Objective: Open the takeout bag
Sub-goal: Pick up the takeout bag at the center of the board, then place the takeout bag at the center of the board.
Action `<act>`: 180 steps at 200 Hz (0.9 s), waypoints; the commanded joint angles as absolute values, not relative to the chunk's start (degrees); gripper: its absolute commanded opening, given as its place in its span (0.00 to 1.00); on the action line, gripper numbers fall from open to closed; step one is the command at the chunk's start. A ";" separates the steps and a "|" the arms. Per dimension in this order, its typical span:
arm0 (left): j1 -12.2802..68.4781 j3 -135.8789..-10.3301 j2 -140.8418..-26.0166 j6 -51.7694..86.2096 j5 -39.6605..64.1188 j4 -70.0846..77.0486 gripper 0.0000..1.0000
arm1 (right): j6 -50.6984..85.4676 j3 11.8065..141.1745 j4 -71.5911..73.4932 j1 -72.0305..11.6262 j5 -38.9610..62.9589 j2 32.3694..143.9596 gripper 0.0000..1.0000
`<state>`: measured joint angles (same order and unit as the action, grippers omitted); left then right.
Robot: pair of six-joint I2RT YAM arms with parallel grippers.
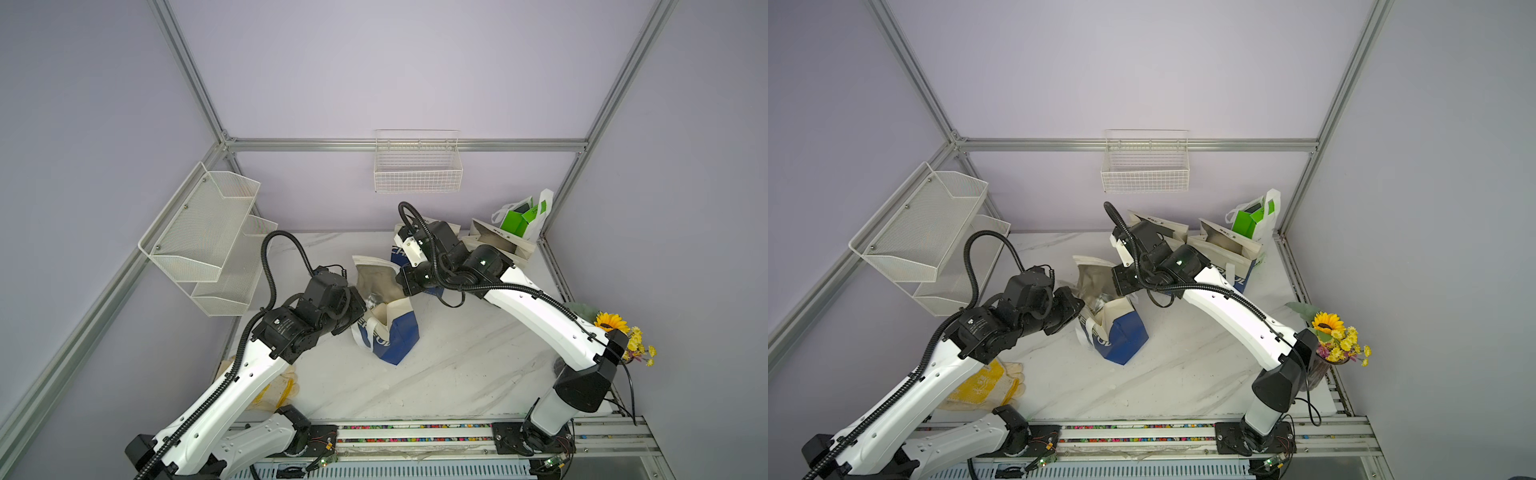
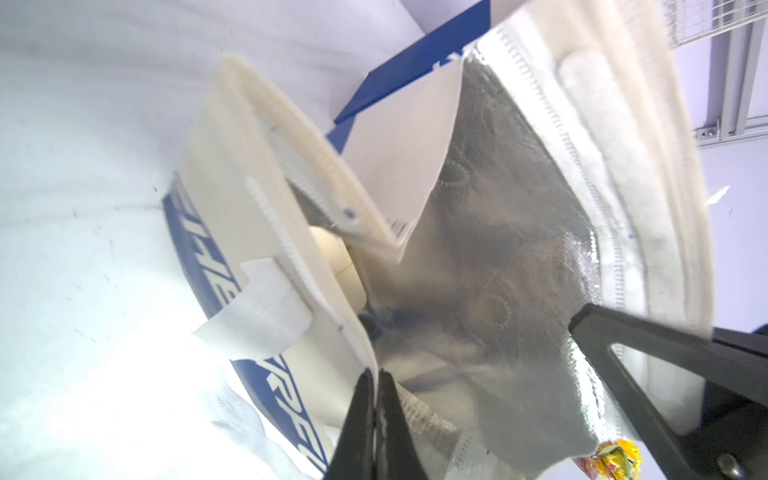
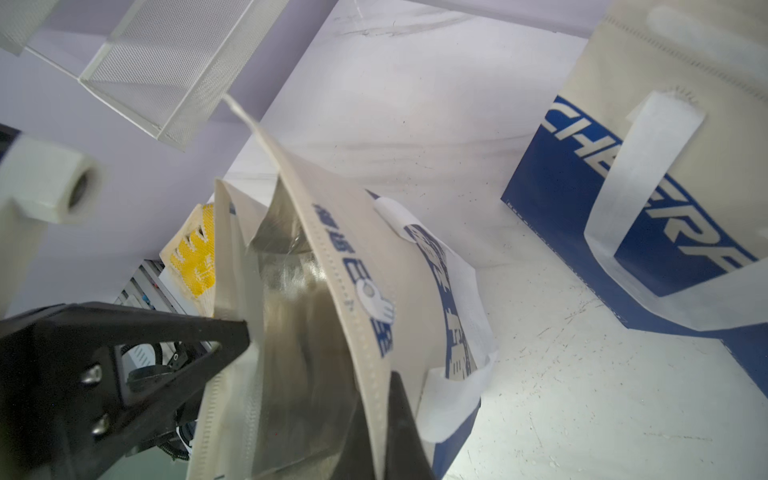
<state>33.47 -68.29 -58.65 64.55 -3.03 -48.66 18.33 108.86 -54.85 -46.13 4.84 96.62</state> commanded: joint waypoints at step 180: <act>4.54 -76.45 -73.23 40.26 2.87 -33.93 0.00 | 22.04 136.09 -36.56 -39.74 12.07 126.95 0.00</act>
